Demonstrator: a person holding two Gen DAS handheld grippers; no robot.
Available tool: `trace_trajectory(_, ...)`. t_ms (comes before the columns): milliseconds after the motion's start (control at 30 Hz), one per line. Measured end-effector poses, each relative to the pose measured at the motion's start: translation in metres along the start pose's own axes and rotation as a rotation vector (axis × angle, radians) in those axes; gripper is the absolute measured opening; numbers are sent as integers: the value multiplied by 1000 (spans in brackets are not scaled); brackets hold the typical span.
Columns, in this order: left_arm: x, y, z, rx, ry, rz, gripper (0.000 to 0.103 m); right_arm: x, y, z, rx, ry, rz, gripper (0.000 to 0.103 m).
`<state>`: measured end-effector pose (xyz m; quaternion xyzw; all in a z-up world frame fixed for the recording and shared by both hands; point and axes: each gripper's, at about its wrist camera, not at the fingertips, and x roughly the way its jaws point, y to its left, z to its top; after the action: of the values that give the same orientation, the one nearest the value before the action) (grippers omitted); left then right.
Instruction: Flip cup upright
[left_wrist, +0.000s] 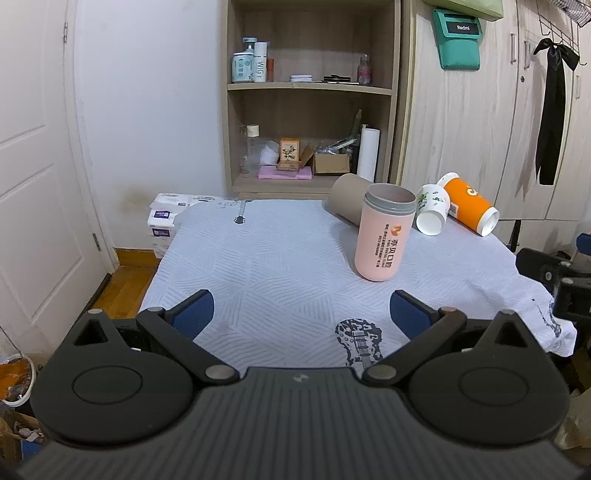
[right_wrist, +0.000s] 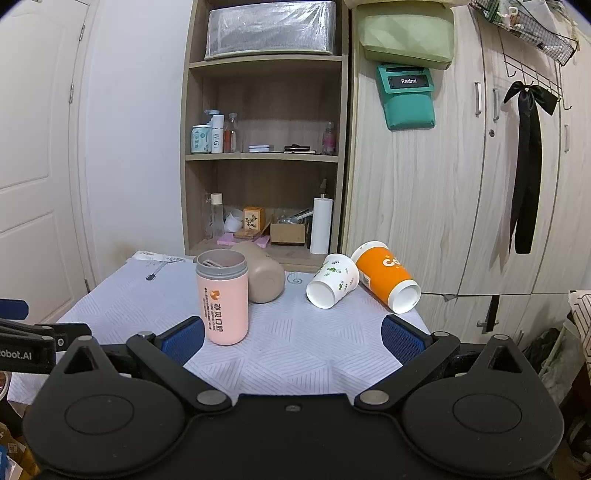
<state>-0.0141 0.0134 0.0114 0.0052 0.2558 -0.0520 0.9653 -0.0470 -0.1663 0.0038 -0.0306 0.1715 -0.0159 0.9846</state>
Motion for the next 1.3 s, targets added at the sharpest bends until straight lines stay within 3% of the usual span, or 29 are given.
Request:
trace_trajectory(567,-5,3,-1,11,2,26,103,-2,0,-1,-10,-10,-49,103)
trace_trajectory(1300,-4,1,-3,14,-3,43,103,-5,2,-2,-21,-10,-50,103)
